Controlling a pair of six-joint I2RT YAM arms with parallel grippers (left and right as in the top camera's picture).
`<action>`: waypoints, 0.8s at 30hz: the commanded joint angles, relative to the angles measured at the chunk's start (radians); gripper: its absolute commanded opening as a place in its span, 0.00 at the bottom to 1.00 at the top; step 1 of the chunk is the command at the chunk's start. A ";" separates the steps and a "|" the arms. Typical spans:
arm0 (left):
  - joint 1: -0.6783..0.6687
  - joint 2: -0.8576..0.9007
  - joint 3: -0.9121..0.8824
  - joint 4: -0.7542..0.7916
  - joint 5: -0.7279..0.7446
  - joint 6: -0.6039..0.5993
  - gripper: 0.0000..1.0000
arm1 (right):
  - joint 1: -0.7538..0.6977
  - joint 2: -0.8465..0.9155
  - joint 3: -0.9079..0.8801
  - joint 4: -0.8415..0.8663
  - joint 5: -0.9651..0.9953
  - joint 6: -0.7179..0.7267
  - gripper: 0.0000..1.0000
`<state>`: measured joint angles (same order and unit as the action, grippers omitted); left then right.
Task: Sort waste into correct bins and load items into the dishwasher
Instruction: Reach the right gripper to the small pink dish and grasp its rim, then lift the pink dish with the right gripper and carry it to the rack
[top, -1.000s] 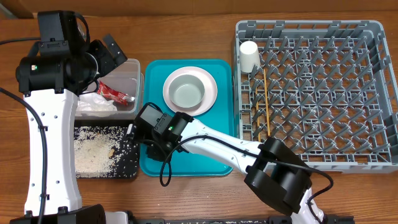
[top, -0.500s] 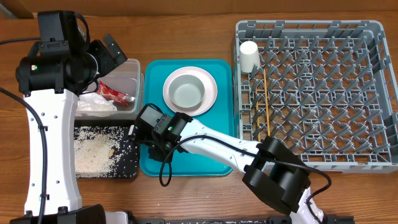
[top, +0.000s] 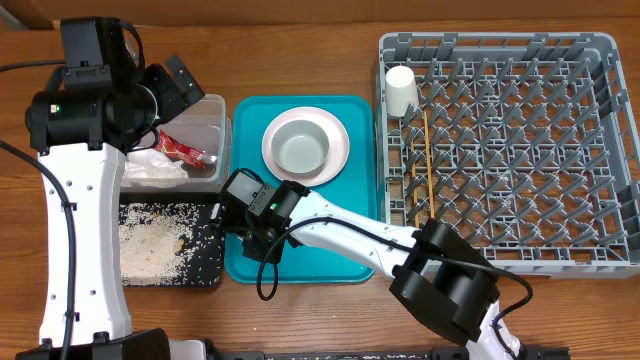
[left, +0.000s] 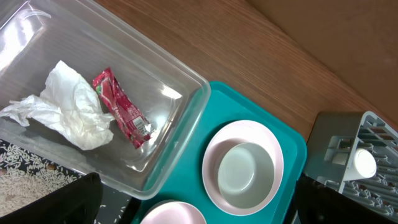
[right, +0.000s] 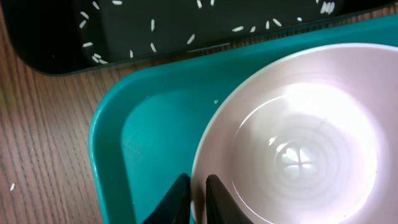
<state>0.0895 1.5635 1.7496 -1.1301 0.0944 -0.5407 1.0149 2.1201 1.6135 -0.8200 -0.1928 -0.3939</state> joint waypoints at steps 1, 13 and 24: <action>0.002 -0.013 0.019 0.002 0.007 0.013 1.00 | -0.004 0.013 -0.011 0.003 0.013 -0.003 0.12; 0.002 -0.013 0.019 0.002 0.007 0.013 1.00 | -0.004 0.013 -0.011 0.003 0.017 -0.003 0.12; 0.002 -0.013 0.019 0.002 0.007 0.013 1.00 | -0.004 0.010 -0.005 -0.003 0.017 -0.002 0.04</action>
<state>0.0895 1.5635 1.7496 -1.1301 0.0944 -0.5407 1.0149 2.1201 1.6135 -0.8139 -0.1741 -0.3981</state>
